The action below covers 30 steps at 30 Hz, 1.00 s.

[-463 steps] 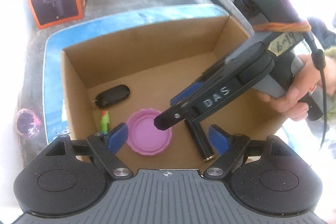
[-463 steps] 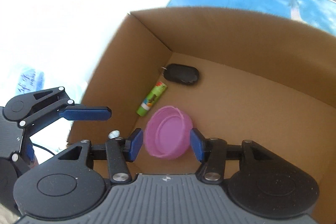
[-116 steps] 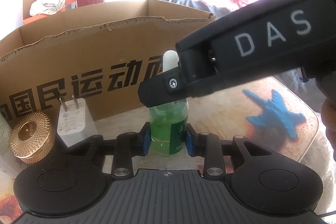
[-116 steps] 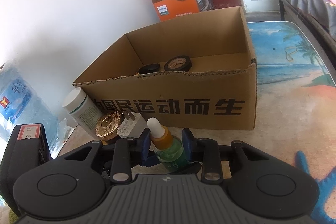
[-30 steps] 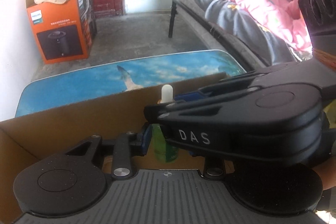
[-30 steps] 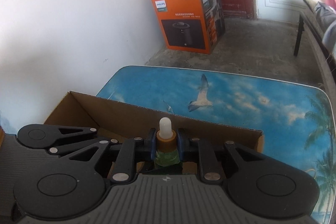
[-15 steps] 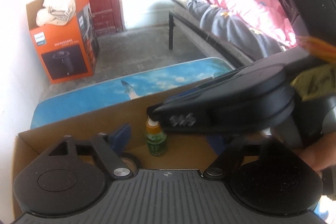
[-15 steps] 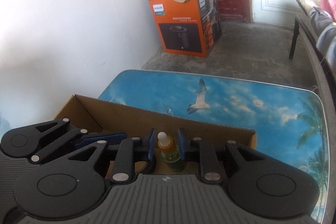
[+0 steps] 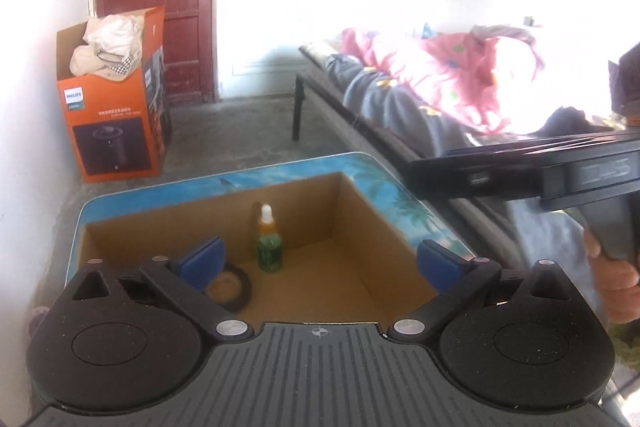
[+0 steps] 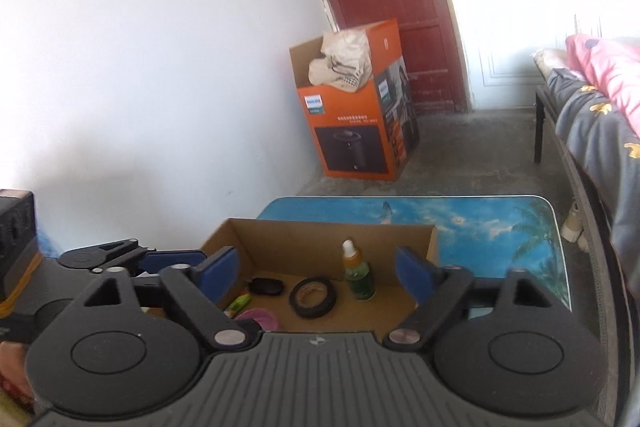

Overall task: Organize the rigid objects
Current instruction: 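Move the right gripper out of the box to the white plug charger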

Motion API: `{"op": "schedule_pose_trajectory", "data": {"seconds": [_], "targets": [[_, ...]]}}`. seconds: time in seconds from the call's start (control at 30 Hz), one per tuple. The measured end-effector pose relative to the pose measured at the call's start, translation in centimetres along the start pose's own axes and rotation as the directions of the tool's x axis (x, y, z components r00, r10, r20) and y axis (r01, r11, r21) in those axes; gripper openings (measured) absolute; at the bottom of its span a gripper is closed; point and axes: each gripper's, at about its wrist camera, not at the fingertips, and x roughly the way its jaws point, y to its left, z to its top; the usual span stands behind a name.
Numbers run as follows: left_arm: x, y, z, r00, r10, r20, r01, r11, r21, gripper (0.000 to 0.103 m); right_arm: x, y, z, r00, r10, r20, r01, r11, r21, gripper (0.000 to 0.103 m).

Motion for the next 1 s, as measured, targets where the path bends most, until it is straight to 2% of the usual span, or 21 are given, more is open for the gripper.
{"op": "schedule_pose_trajectory", "data": {"seconds": [0.03,0.13,0.23,0.37,0.47,0.6,0.77,0.87,0.97,1.0], "targets": [[-1.0,-0.1,-0.6,1.000,-0.007,0.007,0.007,1.000,-0.003,0.103,-1.4,0.4,-0.5,1.000,0.003,0.016,-0.003,1.000,-0.001,0.100],[-3.8,-0.3,-2.8,0.998,-0.043,0.039,0.044,0.999,-0.030,0.103,-5.2,1.4,-2.6,0.998,0.019,0.057,-0.020,1.000,0.010,0.101],[-5.9,-0.5,-5.4,0.996,-0.065,0.054,0.068,0.996,-0.058,0.103,-8.1,2.1,-5.0,0.996,0.043,0.076,-0.048,0.997,0.068,0.103],[-7.1,-1.1,-9.1,0.998,-0.029,0.048,0.032,0.997,-0.064,0.103,-9.5,2.9,-8.6,0.993,0.087,0.082,-0.099,0.983,0.155,0.103],[-6.8,-1.9,-11.7,1.000,0.001,0.017,0.000,0.999,-0.039,0.103,-8.5,3.3,-11.0,0.991,0.123,0.061,-0.133,0.969,0.209,0.103],[-5.7,-2.9,-14.5,0.998,0.063,-0.011,-0.063,0.998,0.002,0.103,-5.3,3.8,-13.1,0.996,0.089,-0.002,-0.086,0.969,0.231,0.103],[-3.4,-3.8,-16.5,0.995,0.092,-0.038,-0.089,0.994,0.065,0.103,-1.2,4.4,-14.4,0.993,0.087,-0.079,-0.068,0.974,0.216,0.099],[-2.0,-4.2,-17.2,0.992,0.122,-0.036,-0.117,0.986,0.116,0.103,1.0,4.1,-14.6,0.990,0.093,-0.107,-0.065,0.968,0.242,0.088],[-1.1,-4.0,-17.7,0.991,0.132,-0.031,-0.127,0.984,0.128,0.103,3.2,3.3,-15.1,0.983,0.118,-0.141,-0.072,0.954,0.291,0.075],[-0.9,-3.8,-17.8,0.991,0.131,-0.029,-0.127,0.984,0.125,0.102,3.9,3.1,-15.3,0.980,0.129,-0.154,-0.077,0.949,0.306,0.068]]}}
